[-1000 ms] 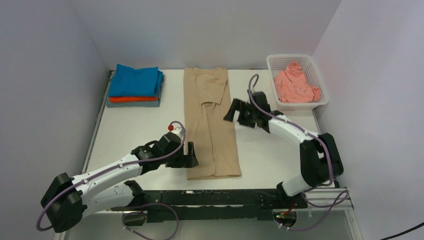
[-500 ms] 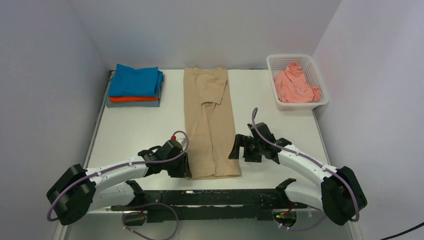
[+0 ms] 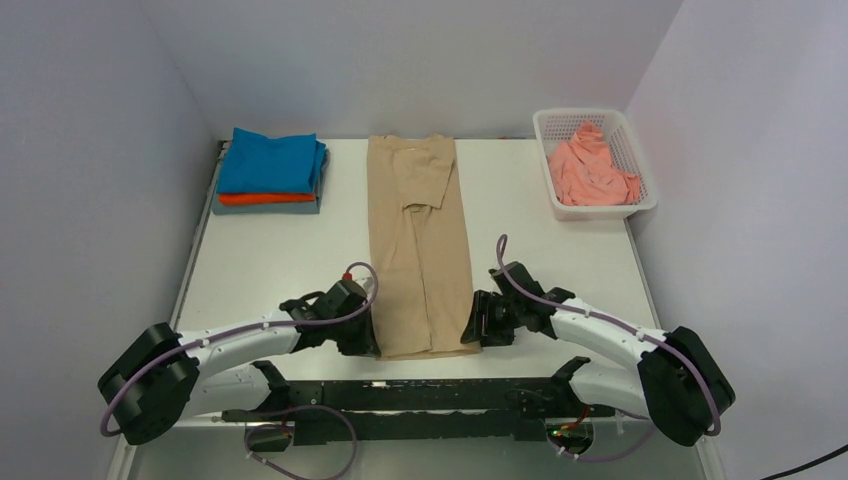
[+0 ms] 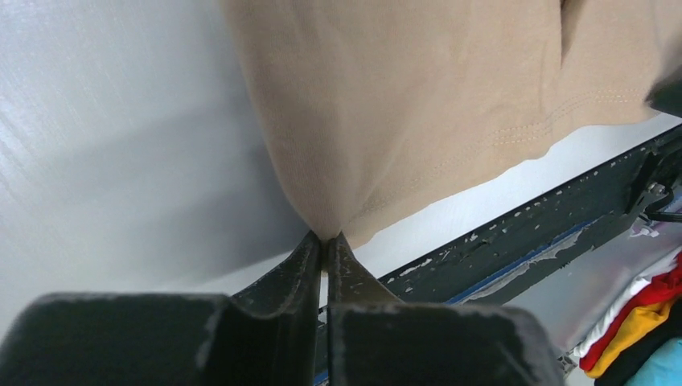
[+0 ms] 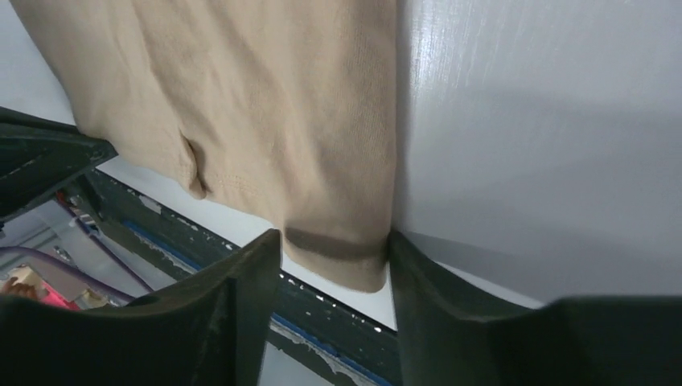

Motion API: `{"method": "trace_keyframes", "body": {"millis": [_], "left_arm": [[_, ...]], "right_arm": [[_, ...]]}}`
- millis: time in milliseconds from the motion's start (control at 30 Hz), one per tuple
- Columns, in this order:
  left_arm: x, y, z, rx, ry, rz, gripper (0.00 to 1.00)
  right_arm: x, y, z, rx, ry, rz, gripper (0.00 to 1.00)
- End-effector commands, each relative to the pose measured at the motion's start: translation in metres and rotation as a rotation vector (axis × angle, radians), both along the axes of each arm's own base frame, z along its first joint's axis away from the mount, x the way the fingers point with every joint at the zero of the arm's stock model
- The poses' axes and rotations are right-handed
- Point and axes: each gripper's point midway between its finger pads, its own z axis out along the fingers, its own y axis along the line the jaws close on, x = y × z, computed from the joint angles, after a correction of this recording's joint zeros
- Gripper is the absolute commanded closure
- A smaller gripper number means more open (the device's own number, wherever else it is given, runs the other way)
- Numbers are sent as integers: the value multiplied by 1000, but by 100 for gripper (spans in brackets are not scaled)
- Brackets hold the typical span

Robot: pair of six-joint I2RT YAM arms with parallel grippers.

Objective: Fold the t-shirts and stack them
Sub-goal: Grab the bottom of the folded rectangular tshirt with both arms

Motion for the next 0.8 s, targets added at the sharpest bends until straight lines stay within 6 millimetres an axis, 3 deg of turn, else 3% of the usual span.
{"method": "trace_keyframes", "body": {"millis": [0, 167, 300, 433, 567, 767], "left_arm": [[-6, 9, -13, 51, 26, -1, 99], [-14, 12, -9, 35, 35, -21, 100], [-27, 13, -1, -49, 26, -35, 100], [-34, -3, 17, -210, -8, -91, 100], [-19, -13, 39, -239, -97, -117, 100], [33, -24, 82, -246, -291, -84, 100]], "right_arm": [[-10, 5, -15, -2, 51, -3, 53], [-27, 5, -12, -10, 97, 35, 94], [-52, 2, -8, 22, 142, 22, 95], [-53, 8, 9, 99, 98, 32, 95], [-33, 28, 30, 185, 14, 53, 95], [24, 42, 60, 139, -169, 27, 95]]}}
